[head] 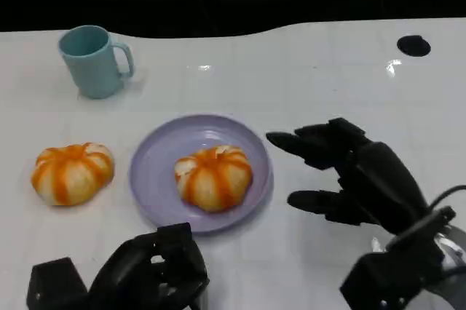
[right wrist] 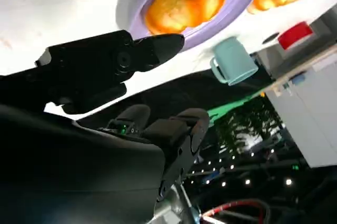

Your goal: Grasp the bread from the table and place it into the plate.

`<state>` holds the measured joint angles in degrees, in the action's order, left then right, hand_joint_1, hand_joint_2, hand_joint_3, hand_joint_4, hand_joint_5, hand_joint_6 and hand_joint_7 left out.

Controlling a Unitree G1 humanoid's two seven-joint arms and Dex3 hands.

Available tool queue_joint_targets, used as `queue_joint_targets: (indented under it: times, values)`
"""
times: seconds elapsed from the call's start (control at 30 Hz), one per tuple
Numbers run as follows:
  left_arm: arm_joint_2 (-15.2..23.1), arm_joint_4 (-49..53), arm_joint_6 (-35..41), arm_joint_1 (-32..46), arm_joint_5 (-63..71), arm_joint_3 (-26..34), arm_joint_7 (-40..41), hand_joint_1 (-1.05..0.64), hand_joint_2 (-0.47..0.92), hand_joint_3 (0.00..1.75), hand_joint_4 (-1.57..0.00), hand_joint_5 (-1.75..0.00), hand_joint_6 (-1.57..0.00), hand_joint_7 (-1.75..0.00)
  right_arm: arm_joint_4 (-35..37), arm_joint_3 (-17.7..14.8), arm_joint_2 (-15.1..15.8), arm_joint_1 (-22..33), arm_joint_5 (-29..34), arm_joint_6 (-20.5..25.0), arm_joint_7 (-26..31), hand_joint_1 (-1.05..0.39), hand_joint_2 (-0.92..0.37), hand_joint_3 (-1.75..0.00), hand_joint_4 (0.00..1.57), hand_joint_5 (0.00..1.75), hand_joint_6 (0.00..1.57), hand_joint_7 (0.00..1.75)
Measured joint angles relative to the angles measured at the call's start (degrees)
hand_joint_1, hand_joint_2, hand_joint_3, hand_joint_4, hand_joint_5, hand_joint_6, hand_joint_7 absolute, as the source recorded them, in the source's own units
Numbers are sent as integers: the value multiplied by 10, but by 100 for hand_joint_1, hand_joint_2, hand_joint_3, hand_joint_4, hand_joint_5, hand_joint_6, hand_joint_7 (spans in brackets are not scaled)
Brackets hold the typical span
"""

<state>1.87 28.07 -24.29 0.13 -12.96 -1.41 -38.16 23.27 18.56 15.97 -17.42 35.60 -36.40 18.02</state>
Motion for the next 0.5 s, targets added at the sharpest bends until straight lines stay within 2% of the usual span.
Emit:
queue_joint_targets:
  times: [0.13, 0.27, 0.3, 0.4, 0.5]
  values:
    - [0, 0, -3, -1, 1, 0, 1, -53, 58, 76, -81, -175, -77, -140, -5, -25, 19, 26, -8, -17, 8, -22, -92, -6, 71, 98, 97, 31]
    - [-1, 1, -3, -2, 2, -1, 4, -53, 59, 76, -81, -175, -77, -140, -6, -48, 29, 49, -23, -22, 8, -18, -92, -9, 78, 122, 105, 42]
    - [-1, 1, -3, -3, 2, -1, 4, -53, 59, 76, -81, -175, -77, -140, -6, -50, 32, 53, -27, -25, 7, -15, -89, -23, 79, 136, 104, 55]
    - [-1, 2, -3, -6, 2, -2, 4, -53, 59, 76, -81, -175, -77, -140, -10, -61, 42, 65, -37, -32, -4, -15, -61, -88, 86, 158, 95, 99]
    - [-1, 2, -3, -8, 3, -3, 6, -53, 59, 76, -80, -175, -77, -140, -27, -69, 50, 82, -41, -31, -18, -18, -46, -115, 87, 172, 91, 124]
